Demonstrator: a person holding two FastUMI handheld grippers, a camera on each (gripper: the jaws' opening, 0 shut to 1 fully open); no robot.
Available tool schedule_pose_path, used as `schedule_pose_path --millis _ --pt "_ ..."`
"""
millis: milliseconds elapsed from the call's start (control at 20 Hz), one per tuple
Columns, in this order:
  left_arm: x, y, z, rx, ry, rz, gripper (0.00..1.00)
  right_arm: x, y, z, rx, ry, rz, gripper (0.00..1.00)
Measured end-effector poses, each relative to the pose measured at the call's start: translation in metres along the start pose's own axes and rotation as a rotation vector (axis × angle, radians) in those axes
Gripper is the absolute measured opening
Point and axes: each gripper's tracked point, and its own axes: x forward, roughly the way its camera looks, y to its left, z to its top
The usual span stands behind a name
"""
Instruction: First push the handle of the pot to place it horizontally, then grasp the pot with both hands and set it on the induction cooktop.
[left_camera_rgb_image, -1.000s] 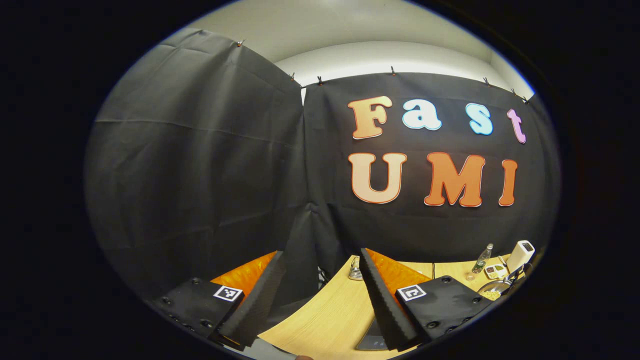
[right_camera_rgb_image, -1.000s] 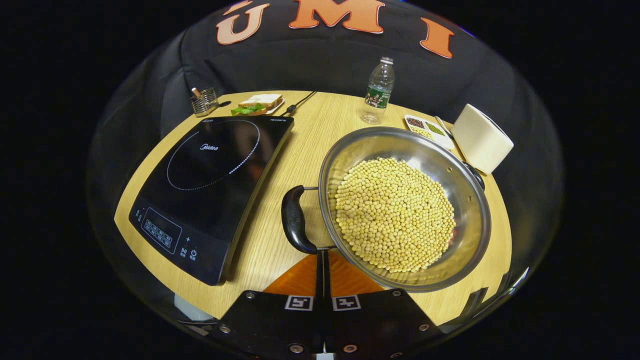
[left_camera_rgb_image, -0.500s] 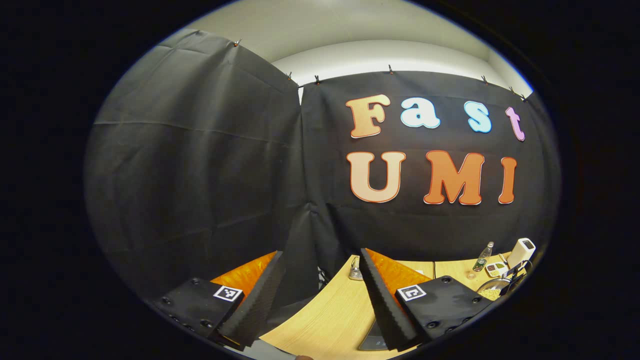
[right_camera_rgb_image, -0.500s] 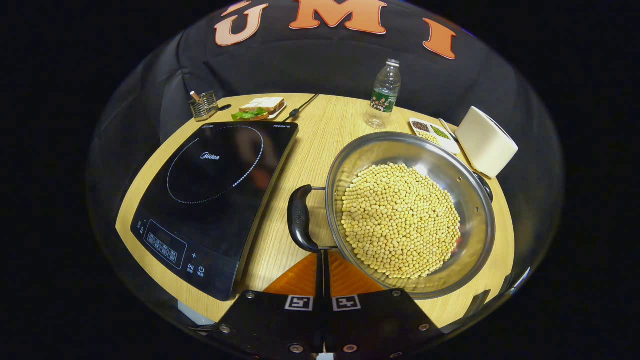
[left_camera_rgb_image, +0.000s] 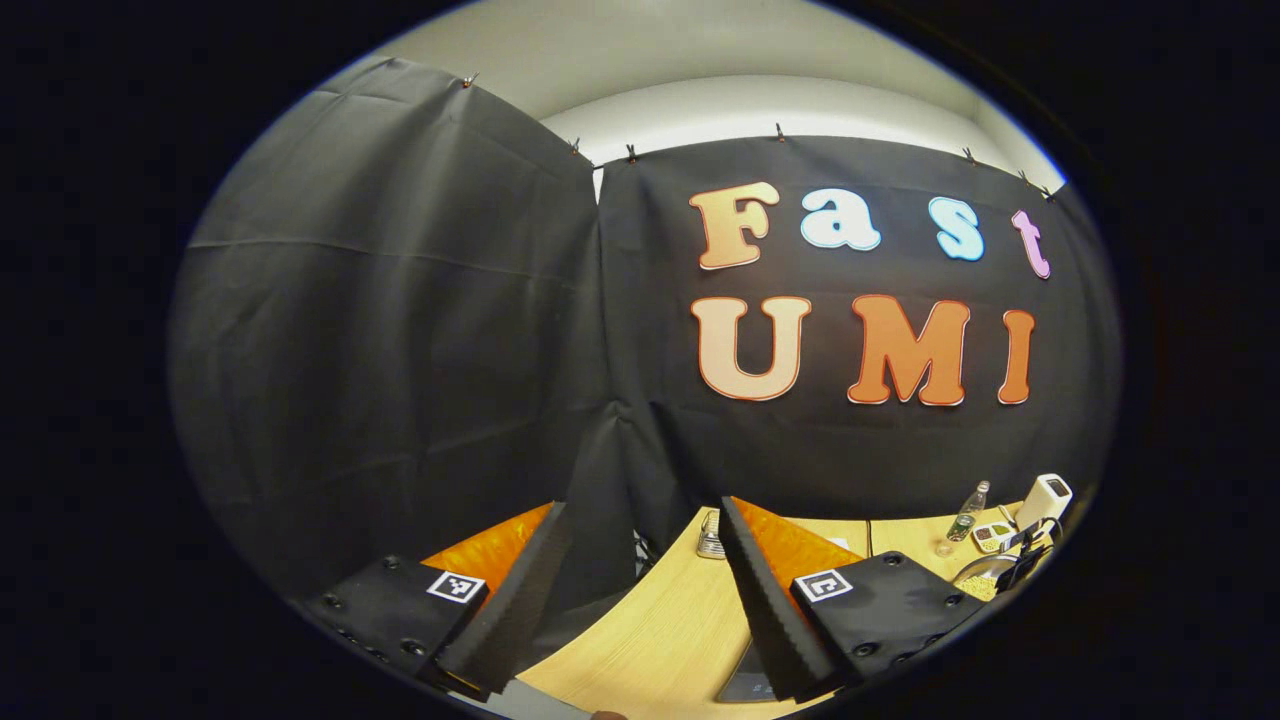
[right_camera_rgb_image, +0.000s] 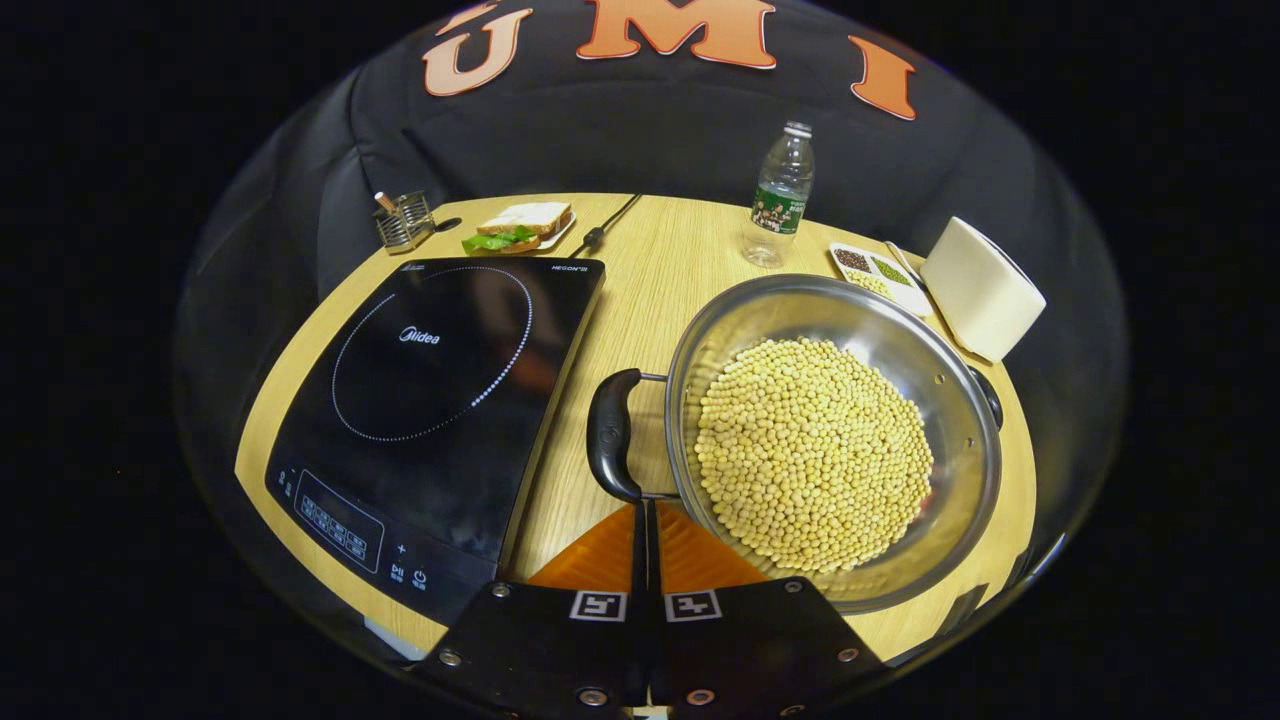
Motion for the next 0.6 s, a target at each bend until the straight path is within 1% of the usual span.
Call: schedule_pose_path --millis 350,600 --pt "0.011 -0.031 -0.011 -0.02 0.031 -0.03 0.97 0.014 0.008 0.017 0.031 -0.002 0.006 0.0" --pt "0.019 -0.069 -0.022 -0.017 0.069 -0.066 0.97 0.02 0.013 0.025 0.065 0.008 0.054 0.0"
